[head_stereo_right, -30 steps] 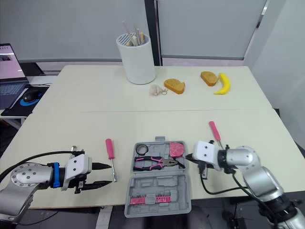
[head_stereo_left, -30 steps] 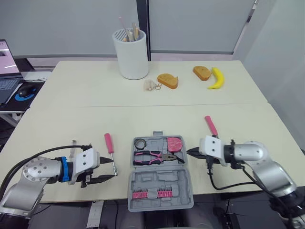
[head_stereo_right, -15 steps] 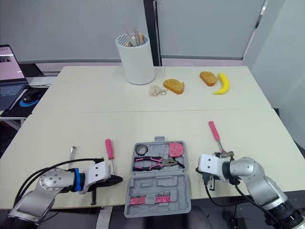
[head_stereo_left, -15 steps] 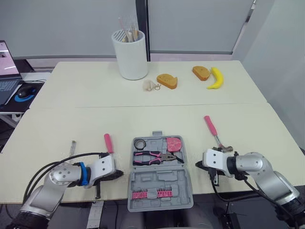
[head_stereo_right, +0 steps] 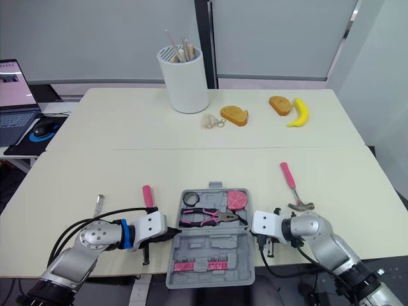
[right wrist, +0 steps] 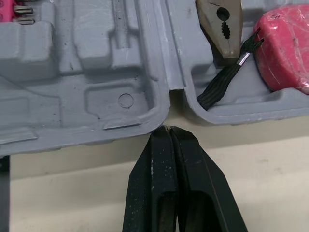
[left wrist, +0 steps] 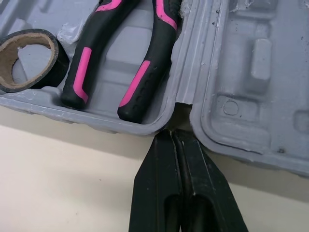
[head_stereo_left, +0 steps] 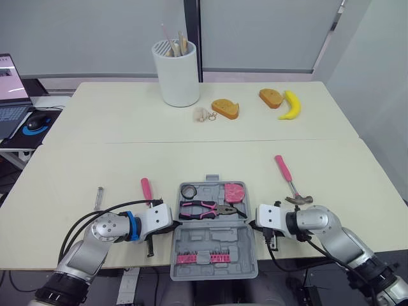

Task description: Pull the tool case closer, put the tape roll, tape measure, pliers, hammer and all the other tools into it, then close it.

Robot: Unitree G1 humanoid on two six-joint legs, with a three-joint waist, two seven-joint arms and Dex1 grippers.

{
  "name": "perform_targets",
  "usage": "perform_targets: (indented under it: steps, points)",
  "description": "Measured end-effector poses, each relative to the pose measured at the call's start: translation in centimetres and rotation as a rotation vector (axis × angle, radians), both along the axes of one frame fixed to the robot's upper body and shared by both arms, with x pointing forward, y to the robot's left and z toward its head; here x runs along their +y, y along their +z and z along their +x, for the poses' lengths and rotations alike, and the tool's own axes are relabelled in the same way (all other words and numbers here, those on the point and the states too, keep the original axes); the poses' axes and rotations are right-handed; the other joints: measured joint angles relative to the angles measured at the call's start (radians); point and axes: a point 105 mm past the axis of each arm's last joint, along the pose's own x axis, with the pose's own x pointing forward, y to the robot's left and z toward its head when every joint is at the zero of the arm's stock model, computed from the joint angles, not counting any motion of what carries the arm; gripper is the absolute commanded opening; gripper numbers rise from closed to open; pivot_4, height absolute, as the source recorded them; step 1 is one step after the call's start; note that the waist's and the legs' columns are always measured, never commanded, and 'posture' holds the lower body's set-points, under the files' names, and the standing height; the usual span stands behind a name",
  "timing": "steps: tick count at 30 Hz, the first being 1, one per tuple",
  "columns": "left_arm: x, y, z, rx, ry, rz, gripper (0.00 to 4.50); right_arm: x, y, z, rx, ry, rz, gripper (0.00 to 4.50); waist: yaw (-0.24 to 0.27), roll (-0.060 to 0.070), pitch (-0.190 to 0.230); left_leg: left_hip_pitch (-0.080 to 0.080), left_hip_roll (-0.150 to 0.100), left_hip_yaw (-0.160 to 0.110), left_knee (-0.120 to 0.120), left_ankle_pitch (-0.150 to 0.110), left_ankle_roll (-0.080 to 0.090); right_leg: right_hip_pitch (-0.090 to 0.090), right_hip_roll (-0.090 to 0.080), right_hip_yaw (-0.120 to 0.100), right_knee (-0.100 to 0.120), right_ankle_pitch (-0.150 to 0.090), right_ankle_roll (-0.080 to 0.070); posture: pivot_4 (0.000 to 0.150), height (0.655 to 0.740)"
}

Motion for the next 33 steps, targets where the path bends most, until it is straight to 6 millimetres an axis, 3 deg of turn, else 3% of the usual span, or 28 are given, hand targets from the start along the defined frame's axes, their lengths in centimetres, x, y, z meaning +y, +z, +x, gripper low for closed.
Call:
perform_targets:
  steps: [10,22,33]
  points:
    - [-0.8,0.2,1.5,-0.022,-0.009,0.003,0.02,-0.3,0.1,0.3,-0.005,-0.014,-0.007,0.0,0.003,0.003,-0.002,0.001,-0.001,0.0,0.0,0.0,0.0,0.002,0.001,0.0,0.0,0.0,0.0,0.15,0.74]
    - [-1.2,0.8,4.2,-0.047,0.022,0.029,0.02,-0.4,0.6,3.3,-0.036,-0.082,-0.005,0.0,0.002,0.003,-0.002,0.001,-0.001,0.0,0.0,0.0,0.0,0.001,0.003,0.0,0.0,0.001,-0.001,0.15,0.74]
    - [-1.1,1.1,5.2,-0.07,0.046,0.042,0.02,-0.1,0.8,4.8,-0.061,-0.091,-0.01,0.0,0.001,0.003,-0.002,0.001,-0.001,0.0,0.0,0.0,0.0,0.001,0.003,0.0,0.0,0.001,-0.001,0.15,0.74]
